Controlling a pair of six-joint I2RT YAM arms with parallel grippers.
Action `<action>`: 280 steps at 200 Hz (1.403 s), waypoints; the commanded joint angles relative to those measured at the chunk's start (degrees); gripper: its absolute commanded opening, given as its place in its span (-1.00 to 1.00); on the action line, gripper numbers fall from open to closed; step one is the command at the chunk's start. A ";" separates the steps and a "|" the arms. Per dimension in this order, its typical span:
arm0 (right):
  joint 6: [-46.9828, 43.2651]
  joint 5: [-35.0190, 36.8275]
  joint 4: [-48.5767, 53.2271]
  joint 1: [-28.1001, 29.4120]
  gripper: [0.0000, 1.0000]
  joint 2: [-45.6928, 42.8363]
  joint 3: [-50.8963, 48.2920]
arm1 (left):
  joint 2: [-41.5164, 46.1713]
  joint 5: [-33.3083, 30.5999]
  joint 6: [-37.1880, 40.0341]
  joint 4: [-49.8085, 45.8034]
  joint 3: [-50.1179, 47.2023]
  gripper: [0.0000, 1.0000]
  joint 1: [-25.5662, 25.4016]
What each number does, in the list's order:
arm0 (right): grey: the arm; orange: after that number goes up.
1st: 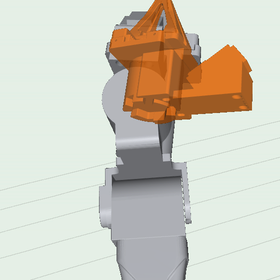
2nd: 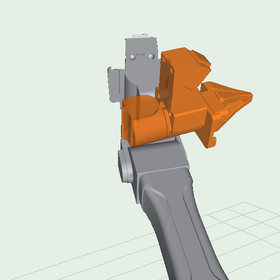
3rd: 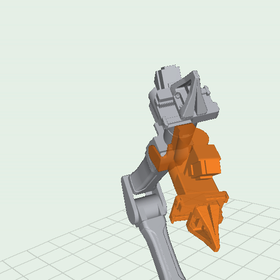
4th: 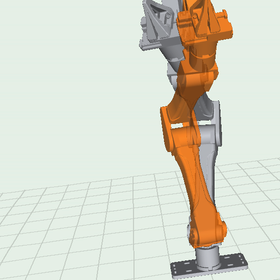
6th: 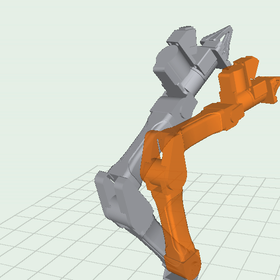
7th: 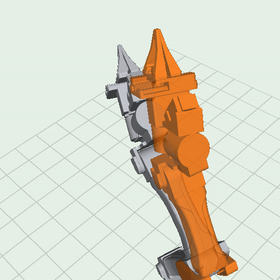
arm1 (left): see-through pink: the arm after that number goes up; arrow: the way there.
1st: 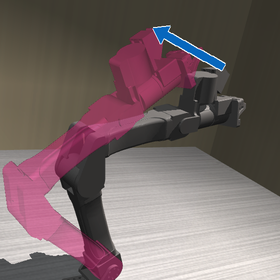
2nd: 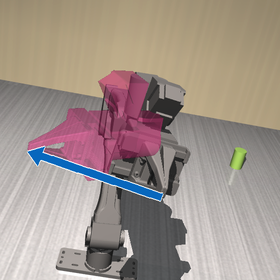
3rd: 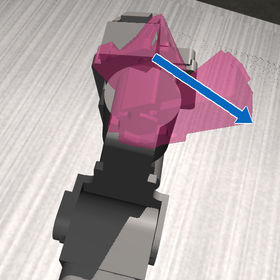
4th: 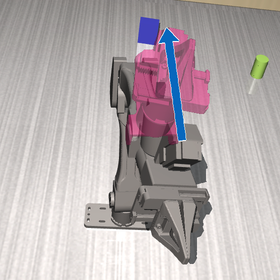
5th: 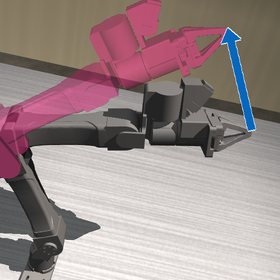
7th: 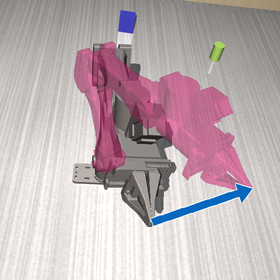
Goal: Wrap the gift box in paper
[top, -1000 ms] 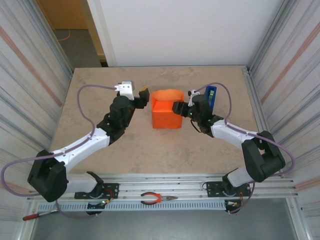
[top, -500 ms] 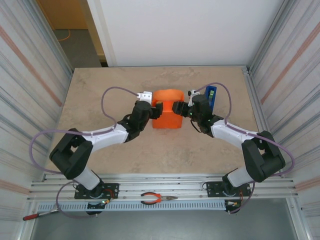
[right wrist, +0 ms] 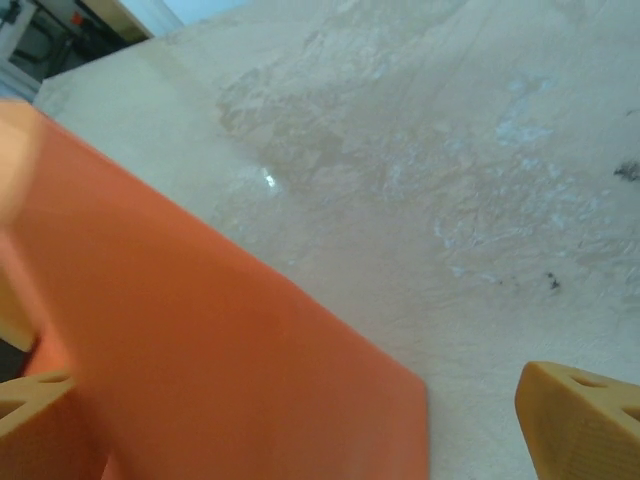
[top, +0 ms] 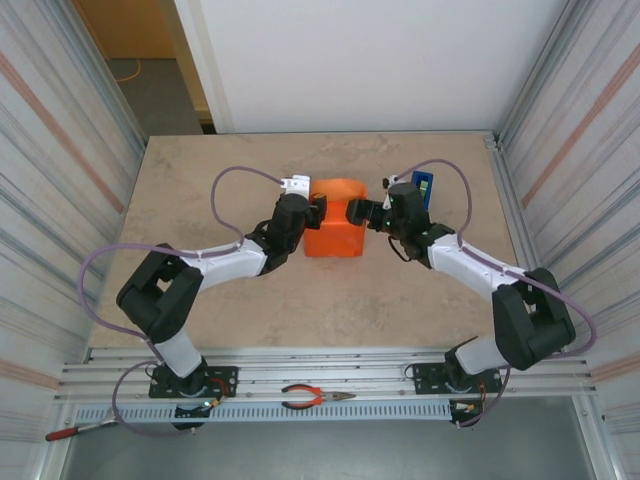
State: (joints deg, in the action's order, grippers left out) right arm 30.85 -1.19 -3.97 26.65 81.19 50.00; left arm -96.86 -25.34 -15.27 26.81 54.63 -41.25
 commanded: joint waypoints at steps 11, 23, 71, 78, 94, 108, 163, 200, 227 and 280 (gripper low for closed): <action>-3.56 0.93 7.19 -1.12 0.96 -3.81 5.89 | -1.05 -0.87 0.37 -1.29 -1.19 0.15 0.21; -4.57 0.91 7.25 -1.16 0.96 -3.59 6.18 | -1.05 -0.66 0.43 -1.17 -1.19 0.14 0.12; -6.48 2.04 3.95 0.23 0.87 0.28 4.85 | -1.01 -0.21 0.59 -1.21 -1.16 0.12 -0.05; -6.70 2.40 2.65 0.77 0.85 0.99 4.43 | -1.05 -0.13 0.57 -1.30 -1.17 0.11 -0.01; -7.20 3.61 -0.34 1.99 0.78 2.44 3.14 | -1.22 0.03 0.54 -1.37 -1.20 0.11 -0.12; -7.57 4.40 -2.55 2.73 0.70 3.75 2.30 | -1.19 0.07 0.58 -1.53 -1.13 0.10 -0.30; -8.85 9.35 -7.88 4.72 0.03 7.83 0.45 | -1.58 0.90 0.82 -1.19 -0.85 -0.26 -0.84; -9.57 13.28 -8.24 7.82 -0.33 8.58 0.59 | -2.23 1.59 1.57 -0.62 0.61 -0.70 -1.15; -8.50 14.41 -8.18 9.06 -0.52 9.06 0.84 | -3.05 2.00 1.45 -0.26 1.42 -0.95 -1.27; -7.39 14.02 -3.06 9.56 -0.78 5.78 4.70 | -2.35 3.28 2.95 0.18 3.19 -1.00 -1.28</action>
State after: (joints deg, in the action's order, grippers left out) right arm 23.77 14.79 -12.67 34.15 88.49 52.36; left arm -97.84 -24.62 -13.19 27.20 56.01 -41.91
